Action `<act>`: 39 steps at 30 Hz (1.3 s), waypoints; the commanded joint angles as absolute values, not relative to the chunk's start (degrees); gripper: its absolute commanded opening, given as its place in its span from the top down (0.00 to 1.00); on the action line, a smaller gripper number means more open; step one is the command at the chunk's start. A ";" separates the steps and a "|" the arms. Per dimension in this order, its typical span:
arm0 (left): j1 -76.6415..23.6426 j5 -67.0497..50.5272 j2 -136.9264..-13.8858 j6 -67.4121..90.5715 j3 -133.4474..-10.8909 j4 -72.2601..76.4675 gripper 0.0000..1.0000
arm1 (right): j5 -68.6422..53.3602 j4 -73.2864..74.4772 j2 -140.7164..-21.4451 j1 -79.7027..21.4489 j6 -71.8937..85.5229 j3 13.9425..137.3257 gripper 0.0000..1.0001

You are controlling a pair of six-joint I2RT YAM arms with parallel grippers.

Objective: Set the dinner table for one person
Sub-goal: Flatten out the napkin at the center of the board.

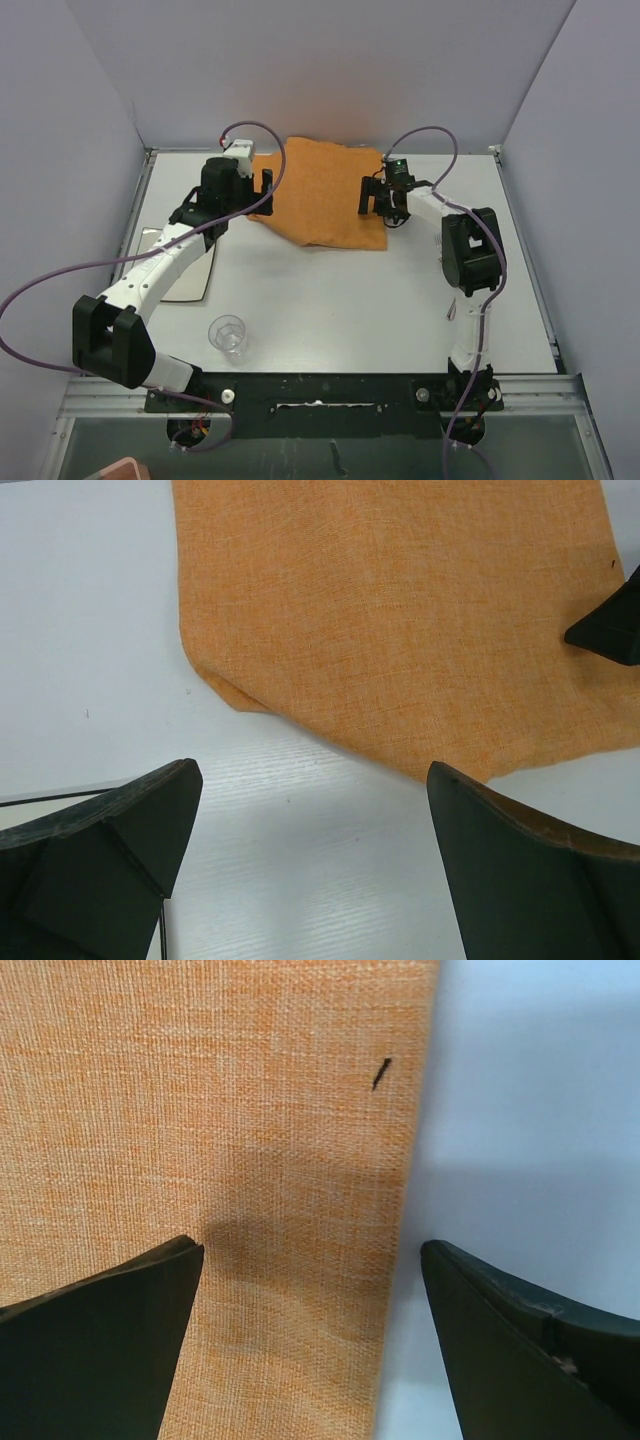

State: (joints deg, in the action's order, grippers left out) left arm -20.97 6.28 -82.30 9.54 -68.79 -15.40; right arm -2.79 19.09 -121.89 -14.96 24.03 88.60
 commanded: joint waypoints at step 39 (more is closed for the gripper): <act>-38.34 3.41 -86.77 16.12 -63.18 -6.44 0.02 | 0.81 18.19 -112.14 -15.02 20.04 96.60 1.00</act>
